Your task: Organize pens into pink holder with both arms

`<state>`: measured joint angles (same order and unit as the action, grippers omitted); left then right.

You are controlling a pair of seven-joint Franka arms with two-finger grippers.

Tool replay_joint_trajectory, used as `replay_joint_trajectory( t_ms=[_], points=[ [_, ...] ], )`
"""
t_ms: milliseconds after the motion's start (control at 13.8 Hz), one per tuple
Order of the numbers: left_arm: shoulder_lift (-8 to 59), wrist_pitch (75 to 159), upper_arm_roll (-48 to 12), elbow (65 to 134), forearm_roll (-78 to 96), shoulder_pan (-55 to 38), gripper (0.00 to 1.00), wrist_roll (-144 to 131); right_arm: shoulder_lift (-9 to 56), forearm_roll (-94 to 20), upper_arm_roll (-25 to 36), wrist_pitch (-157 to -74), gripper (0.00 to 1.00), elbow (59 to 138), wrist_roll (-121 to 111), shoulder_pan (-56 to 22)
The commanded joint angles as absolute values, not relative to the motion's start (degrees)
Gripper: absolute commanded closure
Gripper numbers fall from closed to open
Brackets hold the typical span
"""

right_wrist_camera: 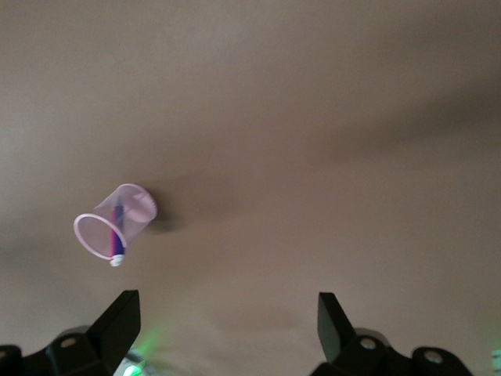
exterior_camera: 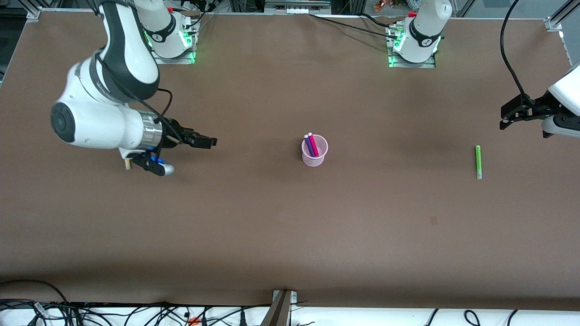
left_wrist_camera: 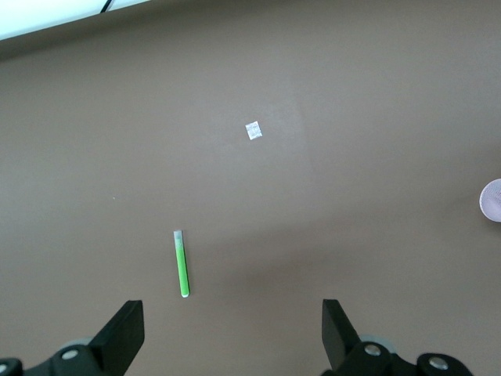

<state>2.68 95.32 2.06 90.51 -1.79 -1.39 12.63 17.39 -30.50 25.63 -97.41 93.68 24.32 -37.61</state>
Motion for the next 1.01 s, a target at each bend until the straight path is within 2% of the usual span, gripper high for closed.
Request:
replay_joint_trajectory(
  t_ms=[0, 289, 433, 578, 650, 939],
  points=[
    [1.41, 93.0, 2.02, 91.23, -0.88, -1.41, 0.0, 10.55, 10.4, -18.25, 25.14, -96.51, 0.0, 94.92, 22.24, -38.06],
    [1.32, 92.37, 2.11, 91.14, -0.88, -1.41, 0.0, 10.37, 5.19, -7.84, 25.83, -94.22, 0.0, 94.22, 14.44, -38.06],
    [1.32, 92.37, 1.85, 91.14, -0.88, -1.41, 0.0, 10.37, 5.1, -4.41, 27.93, -94.13, 0.0, 90.99, 11.26, -37.88],
    [1.32, 92.37, 1.85, 91.14, -0.88, -1.41, 0.0, 10.37, 5.1, -4.92, 28.66, -89.59, 0.0, 89.21, 11.16, -36.31],
    [1.32, 92.37, 1.85, 91.14, -0.88, -1.41, 0.0, 10.37, 4.66, -5.01, 26.3, -87.12, 0.0, 89.21, 10.29, -33.25],
    [1.32, 92.11, 2.11, 91.14, -0.97, -1.41, 0.0, 10.37, 1.5, -4.48, 9.61, -84.2, 0.0, 89.91, 3.36, -12.88]
  ],
)
